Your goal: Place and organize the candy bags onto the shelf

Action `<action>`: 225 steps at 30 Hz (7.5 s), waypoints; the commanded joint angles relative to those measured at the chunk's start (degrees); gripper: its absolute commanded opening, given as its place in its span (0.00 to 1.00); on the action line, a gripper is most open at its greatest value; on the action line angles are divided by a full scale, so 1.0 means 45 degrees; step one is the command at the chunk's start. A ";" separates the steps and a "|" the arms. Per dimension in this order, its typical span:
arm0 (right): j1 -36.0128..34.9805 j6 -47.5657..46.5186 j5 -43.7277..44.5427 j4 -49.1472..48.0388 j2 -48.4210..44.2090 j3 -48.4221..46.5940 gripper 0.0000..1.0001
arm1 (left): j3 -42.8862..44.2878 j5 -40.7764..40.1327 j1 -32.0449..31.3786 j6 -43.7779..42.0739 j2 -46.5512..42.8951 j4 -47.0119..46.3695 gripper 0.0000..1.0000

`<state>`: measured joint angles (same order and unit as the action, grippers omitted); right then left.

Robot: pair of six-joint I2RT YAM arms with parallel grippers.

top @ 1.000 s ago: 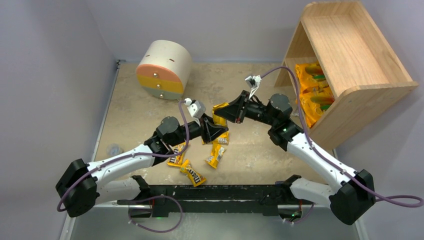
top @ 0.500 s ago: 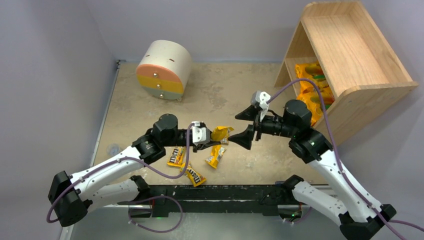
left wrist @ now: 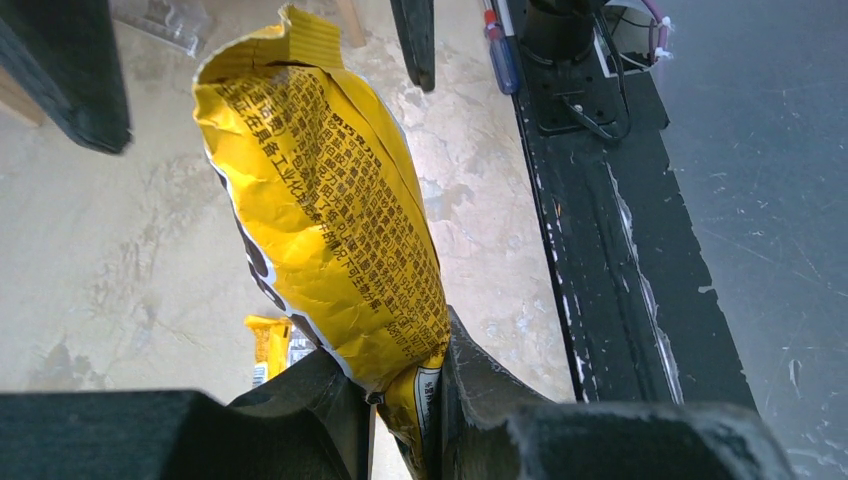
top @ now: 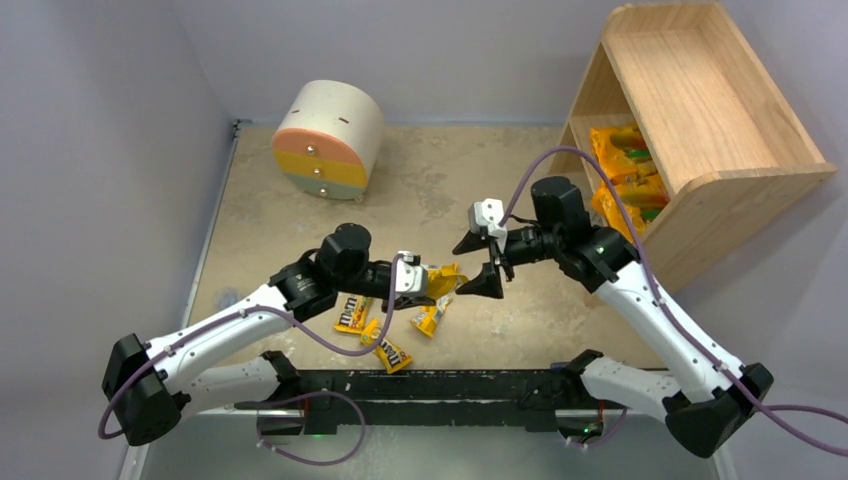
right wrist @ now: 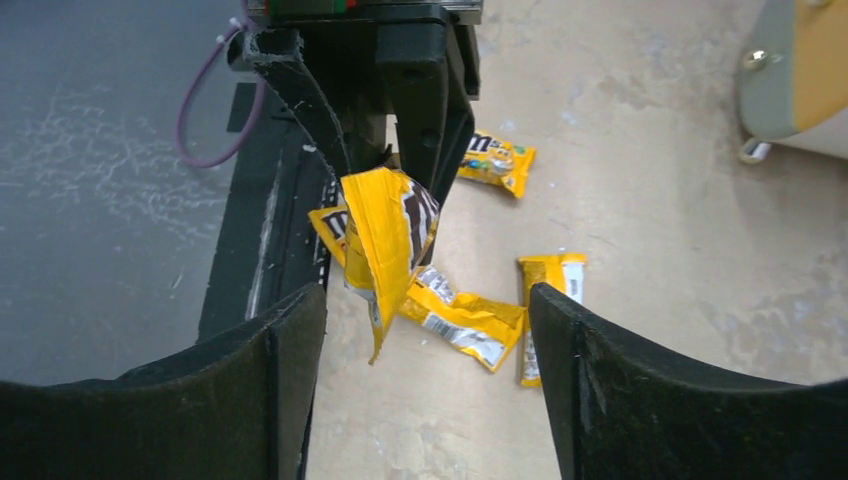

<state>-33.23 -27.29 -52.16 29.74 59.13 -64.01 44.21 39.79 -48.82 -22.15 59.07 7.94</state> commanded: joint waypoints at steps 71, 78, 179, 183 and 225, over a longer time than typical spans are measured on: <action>0.4806 -1.0150 2.2442 -1.0249 1.0738 -1.3297 0.00 | -0.1970 -1.0524 0.0004 0.7747 -0.3084 -0.1195 0.97; 0.5425 -1.0003 2.2034 -0.9941 1.1356 -1.3396 0.01 | -0.1832 -1.1004 0.0007 0.7657 -0.2895 -0.1012 0.97; -0.3725 0.2094 1.0471 -0.4686 0.8420 0.0127 0.99 | -0.2987 -1.4920 0.0008 1.4911 -0.4986 0.5266 1.00; -0.3670 0.1230 1.0678 -0.4480 0.9698 -0.0163 0.99 | -0.3183 -1.4843 0.0014 1.5012 -0.5257 0.5383 1.00; -0.3040 1.6928 -0.2036 -1.9358 0.3406 0.1571 0.26 | -0.7392 -0.1766 0.0004 1.0605 -0.8445 -1.0864 0.97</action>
<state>-46.59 34.24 -48.75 -40.23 72.77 -55.48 9.37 18.46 -48.77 29.15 16.10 -26.24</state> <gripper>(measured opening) 0.271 0.996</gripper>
